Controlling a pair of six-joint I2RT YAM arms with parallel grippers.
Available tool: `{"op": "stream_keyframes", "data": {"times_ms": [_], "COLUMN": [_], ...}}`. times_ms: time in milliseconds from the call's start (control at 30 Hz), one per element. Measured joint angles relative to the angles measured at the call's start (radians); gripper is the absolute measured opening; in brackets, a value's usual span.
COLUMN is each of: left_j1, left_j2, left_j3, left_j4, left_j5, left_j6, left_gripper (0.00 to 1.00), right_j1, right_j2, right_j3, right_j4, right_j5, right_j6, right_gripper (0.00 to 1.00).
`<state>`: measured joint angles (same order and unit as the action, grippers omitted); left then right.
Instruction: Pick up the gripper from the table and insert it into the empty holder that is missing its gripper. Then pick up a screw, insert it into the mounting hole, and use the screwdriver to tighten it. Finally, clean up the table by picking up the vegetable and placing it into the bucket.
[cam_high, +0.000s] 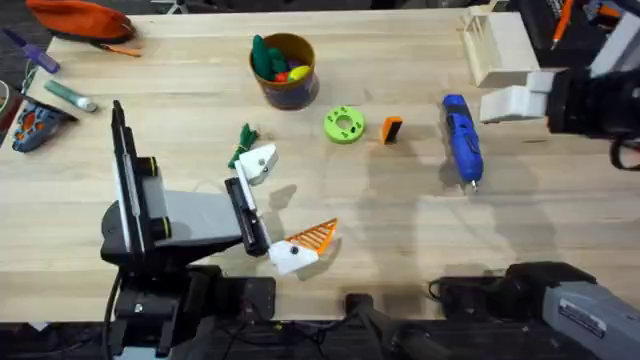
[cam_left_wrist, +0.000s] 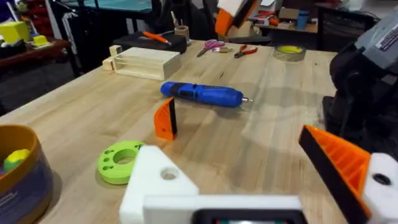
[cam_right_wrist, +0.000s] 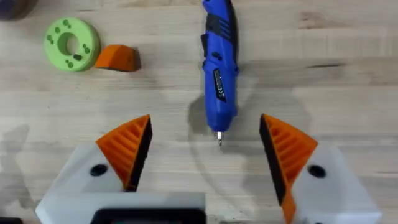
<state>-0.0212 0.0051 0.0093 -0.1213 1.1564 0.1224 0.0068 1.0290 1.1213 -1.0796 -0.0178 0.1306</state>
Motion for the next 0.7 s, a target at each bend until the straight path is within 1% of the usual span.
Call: {"op": "stream_keyframes", "data": {"times_ms": [100,133,167,200,267,400,533,700], "left_j1": [0.0,0.0,0.0,0.0,0.0,0.0,0.0,0.0], "left_j2": [0.0,0.0,0.0,0.0,0.0,0.0,0.0,0.0], "left_j3": [0.0,0.0,0.0,0.0,0.0,0.0,0.0,0.0], "left_j4": [0.0,0.0,0.0,0.0,0.0,0.0,0.0,0.0], "left_j5": [0.0,0.0,0.0,0.0,0.0,0.0,0.0,0.0], "left_j6": [0.0,0.0,0.0,0.0,0.0,0.0,-0.001,-0.002], "left_gripper": [0.985,0.985,0.985,0.985,0.985,0.985,0.985,0.985], "right_j1": [0.029,0.121,0.156,0.261,0.324,0.405,0.459,0.518], "right_j2": [0.034,0.046,0.048,0.073,0.113,0.228,0.337,0.422], "right_j3": [0.0,0.0,0.002,0.018,0.044,0.141,0.225,0.241], "right_j4": [0.0,0.006,0.005,-0.015,-0.047,-0.101,-0.102,-0.069], "right_j5": [0.022,0.075,0.092,0.148,0.183,0.219,0.246,0.264], "right_j6": [0.048,0.119,0.14,0.204,0.249,0.326,0.415,0.501], "right_gripper": [0.994,0.994,0.994,0.993,0.993,0.993,0.993,0.993]}}
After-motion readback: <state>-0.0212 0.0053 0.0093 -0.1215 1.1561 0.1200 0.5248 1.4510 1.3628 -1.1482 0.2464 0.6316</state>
